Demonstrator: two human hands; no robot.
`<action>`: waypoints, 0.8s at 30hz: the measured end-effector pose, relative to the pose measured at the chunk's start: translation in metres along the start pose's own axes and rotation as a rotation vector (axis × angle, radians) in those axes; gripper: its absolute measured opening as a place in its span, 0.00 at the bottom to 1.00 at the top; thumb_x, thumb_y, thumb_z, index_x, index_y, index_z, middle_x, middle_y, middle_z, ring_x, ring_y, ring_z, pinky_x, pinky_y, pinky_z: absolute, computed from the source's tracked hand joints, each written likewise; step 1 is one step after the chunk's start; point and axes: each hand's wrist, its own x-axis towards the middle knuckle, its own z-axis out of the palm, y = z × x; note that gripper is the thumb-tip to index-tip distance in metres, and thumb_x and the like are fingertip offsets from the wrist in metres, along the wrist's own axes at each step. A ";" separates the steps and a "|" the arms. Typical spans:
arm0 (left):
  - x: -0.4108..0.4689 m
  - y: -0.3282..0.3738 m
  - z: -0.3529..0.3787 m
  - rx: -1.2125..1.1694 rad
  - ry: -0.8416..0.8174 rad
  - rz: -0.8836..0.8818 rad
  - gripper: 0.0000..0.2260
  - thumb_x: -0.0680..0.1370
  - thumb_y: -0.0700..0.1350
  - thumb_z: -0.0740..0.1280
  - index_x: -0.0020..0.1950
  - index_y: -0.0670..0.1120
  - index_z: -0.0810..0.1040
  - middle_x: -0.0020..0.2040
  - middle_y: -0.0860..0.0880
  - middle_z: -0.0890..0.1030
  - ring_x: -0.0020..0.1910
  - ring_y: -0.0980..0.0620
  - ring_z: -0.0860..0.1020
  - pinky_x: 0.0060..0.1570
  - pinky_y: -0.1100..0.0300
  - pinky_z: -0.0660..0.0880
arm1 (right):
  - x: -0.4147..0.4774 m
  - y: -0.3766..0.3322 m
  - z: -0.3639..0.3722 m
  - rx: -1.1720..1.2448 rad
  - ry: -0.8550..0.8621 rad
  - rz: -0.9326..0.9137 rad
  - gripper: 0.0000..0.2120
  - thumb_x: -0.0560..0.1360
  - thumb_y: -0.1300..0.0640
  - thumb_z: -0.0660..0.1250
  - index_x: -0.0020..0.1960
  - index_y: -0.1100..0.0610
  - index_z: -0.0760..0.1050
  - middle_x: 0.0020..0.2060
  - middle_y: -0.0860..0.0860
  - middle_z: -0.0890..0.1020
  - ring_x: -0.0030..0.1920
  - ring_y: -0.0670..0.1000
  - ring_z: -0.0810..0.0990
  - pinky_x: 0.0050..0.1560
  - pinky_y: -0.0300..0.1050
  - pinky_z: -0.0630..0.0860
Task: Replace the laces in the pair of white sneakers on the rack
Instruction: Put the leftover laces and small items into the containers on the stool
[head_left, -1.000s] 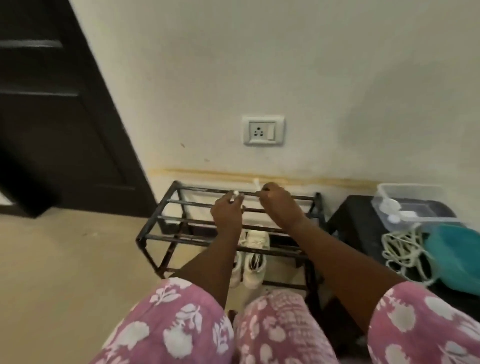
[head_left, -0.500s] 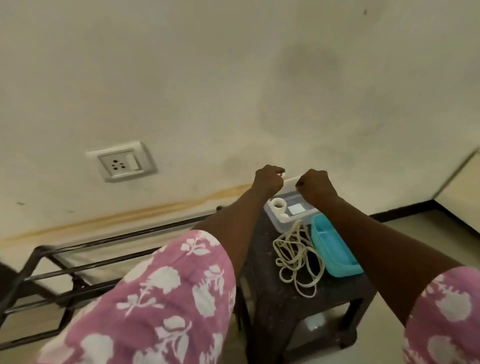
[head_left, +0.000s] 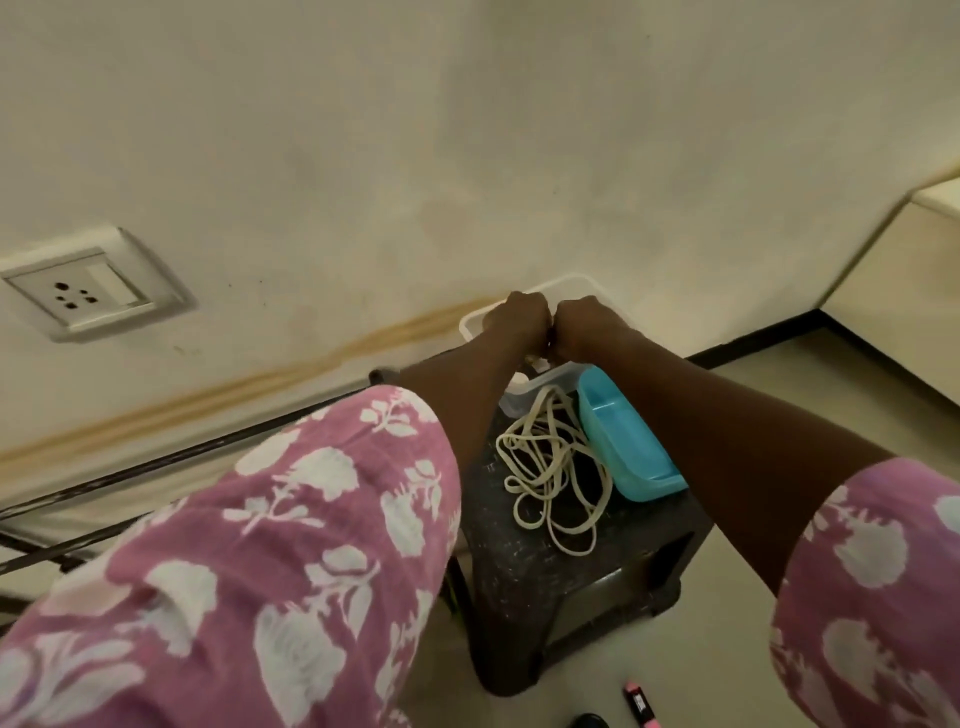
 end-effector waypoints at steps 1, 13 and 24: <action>0.001 -0.001 0.000 0.013 -0.002 0.013 0.09 0.75 0.40 0.67 0.54 0.39 0.78 0.53 0.41 0.80 0.51 0.44 0.80 0.45 0.56 0.74 | 0.000 0.000 -0.001 -0.012 0.002 -0.006 0.13 0.76 0.58 0.65 0.58 0.63 0.76 0.55 0.58 0.80 0.57 0.56 0.78 0.55 0.45 0.72; -0.067 0.029 -0.030 -0.191 0.383 0.179 0.14 0.80 0.45 0.58 0.61 0.47 0.79 0.57 0.44 0.81 0.56 0.44 0.78 0.54 0.51 0.75 | -0.058 0.015 -0.032 0.210 0.589 0.069 0.13 0.76 0.67 0.56 0.52 0.64 0.79 0.50 0.60 0.80 0.53 0.58 0.77 0.47 0.46 0.73; -0.196 0.097 0.086 -0.382 0.446 0.394 0.12 0.80 0.45 0.60 0.58 0.42 0.79 0.50 0.41 0.82 0.50 0.43 0.79 0.50 0.50 0.73 | -0.213 0.063 0.053 0.373 0.954 0.228 0.12 0.73 0.64 0.58 0.48 0.68 0.79 0.49 0.62 0.80 0.53 0.60 0.76 0.49 0.43 0.66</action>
